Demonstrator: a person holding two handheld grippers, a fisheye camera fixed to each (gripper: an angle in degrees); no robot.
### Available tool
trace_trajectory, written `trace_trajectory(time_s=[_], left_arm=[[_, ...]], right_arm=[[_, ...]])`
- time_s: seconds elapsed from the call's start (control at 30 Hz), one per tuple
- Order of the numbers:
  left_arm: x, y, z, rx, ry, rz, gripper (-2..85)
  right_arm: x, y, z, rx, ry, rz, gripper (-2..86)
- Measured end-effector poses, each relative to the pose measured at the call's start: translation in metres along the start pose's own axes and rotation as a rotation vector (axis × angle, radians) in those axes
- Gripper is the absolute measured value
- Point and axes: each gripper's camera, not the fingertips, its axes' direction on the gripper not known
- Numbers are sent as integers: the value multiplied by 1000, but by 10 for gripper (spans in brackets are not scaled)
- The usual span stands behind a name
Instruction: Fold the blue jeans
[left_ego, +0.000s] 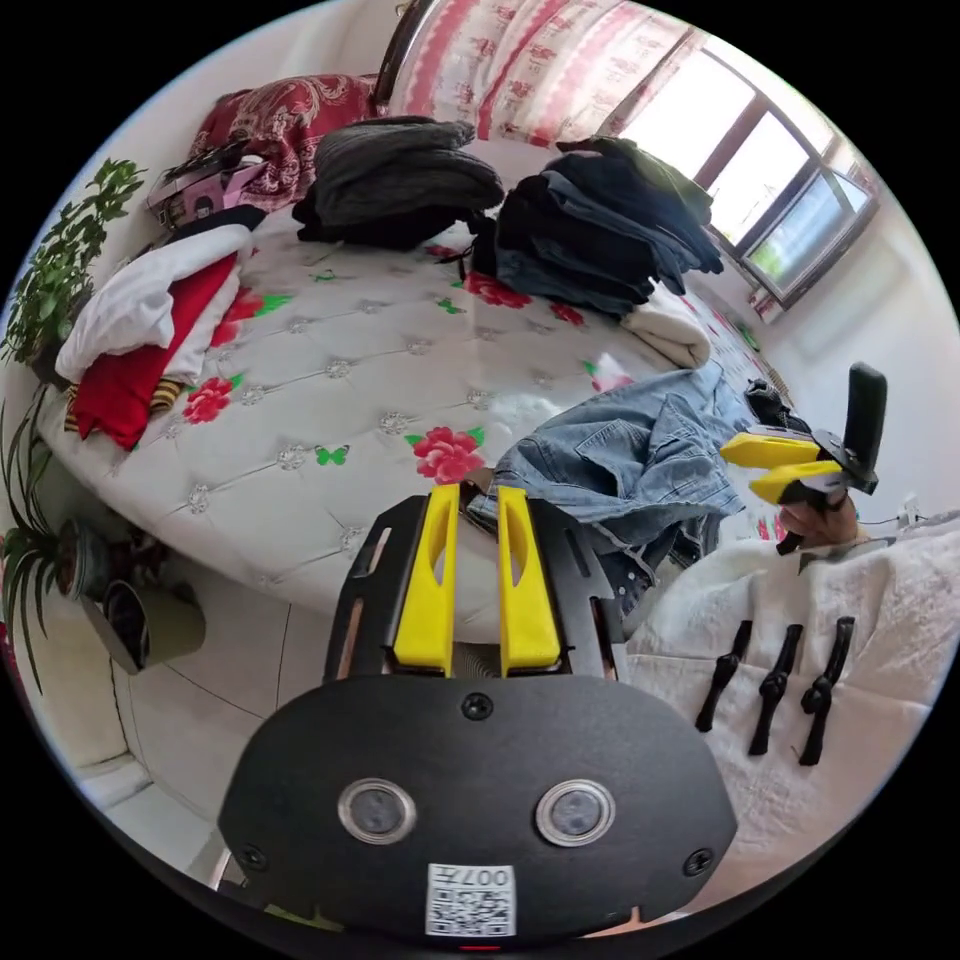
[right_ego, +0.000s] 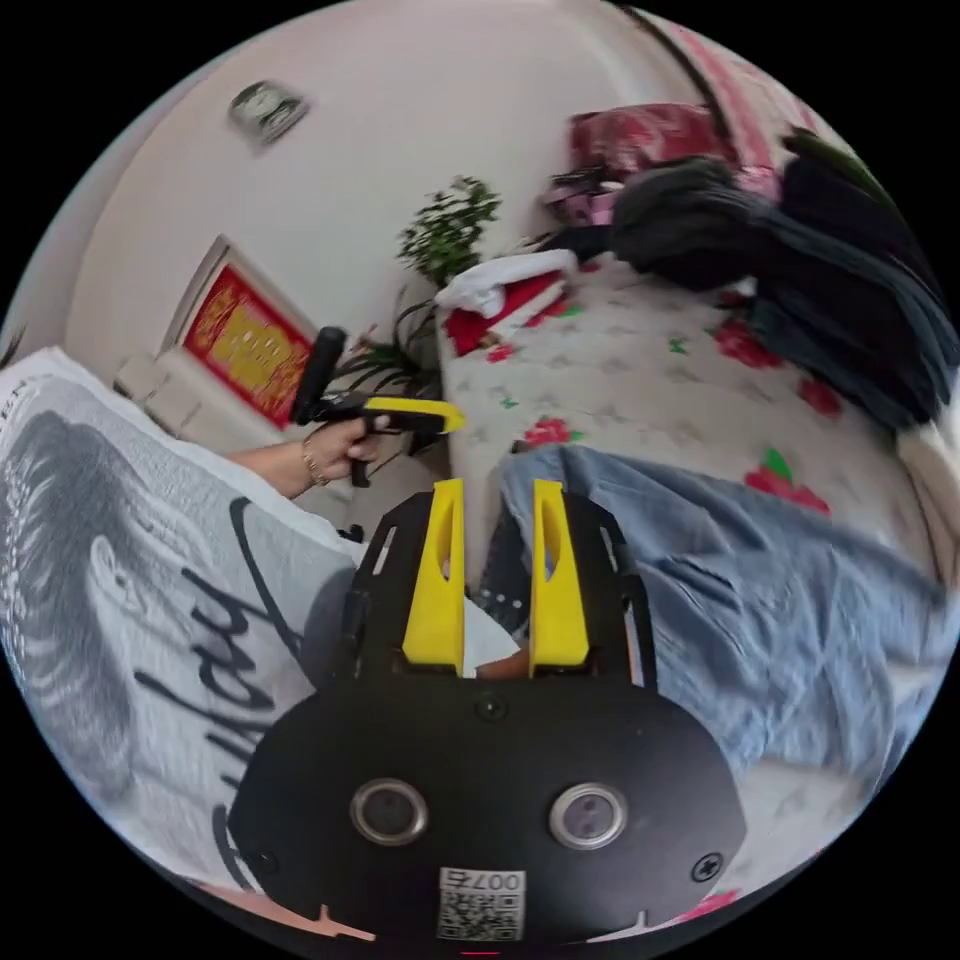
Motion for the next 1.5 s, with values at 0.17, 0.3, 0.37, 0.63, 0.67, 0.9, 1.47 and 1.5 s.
trace_trajectory(time_s=[0.17,0.3,0.37,0.63,0.67,0.9,1.47,1.5], left_arm=[[53,-9,10,0,112,180,79],[138,-31,64,-103,261,462,95],[174,-36,98,-199,246,590,91],[166,-69,143,-299,-196,791,-6],[156,-76,141,-284,-251,793,-7],[-19,-193,52,-193,-359,170,-8],[71,-106,13,-388,511,183,139],[88,-117,32,-460,484,235,151]], right_arm=[[91,144,-92,188,330,627,98],[111,195,-121,260,336,790,107],[116,191,-111,215,373,768,103],[119,133,-59,126,15,606,38],[109,105,-48,119,-112,511,35],[9,-64,-8,-145,-278,-56,41],[257,290,-351,583,336,1118,94],[266,299,-357,601,344,1157,95]])
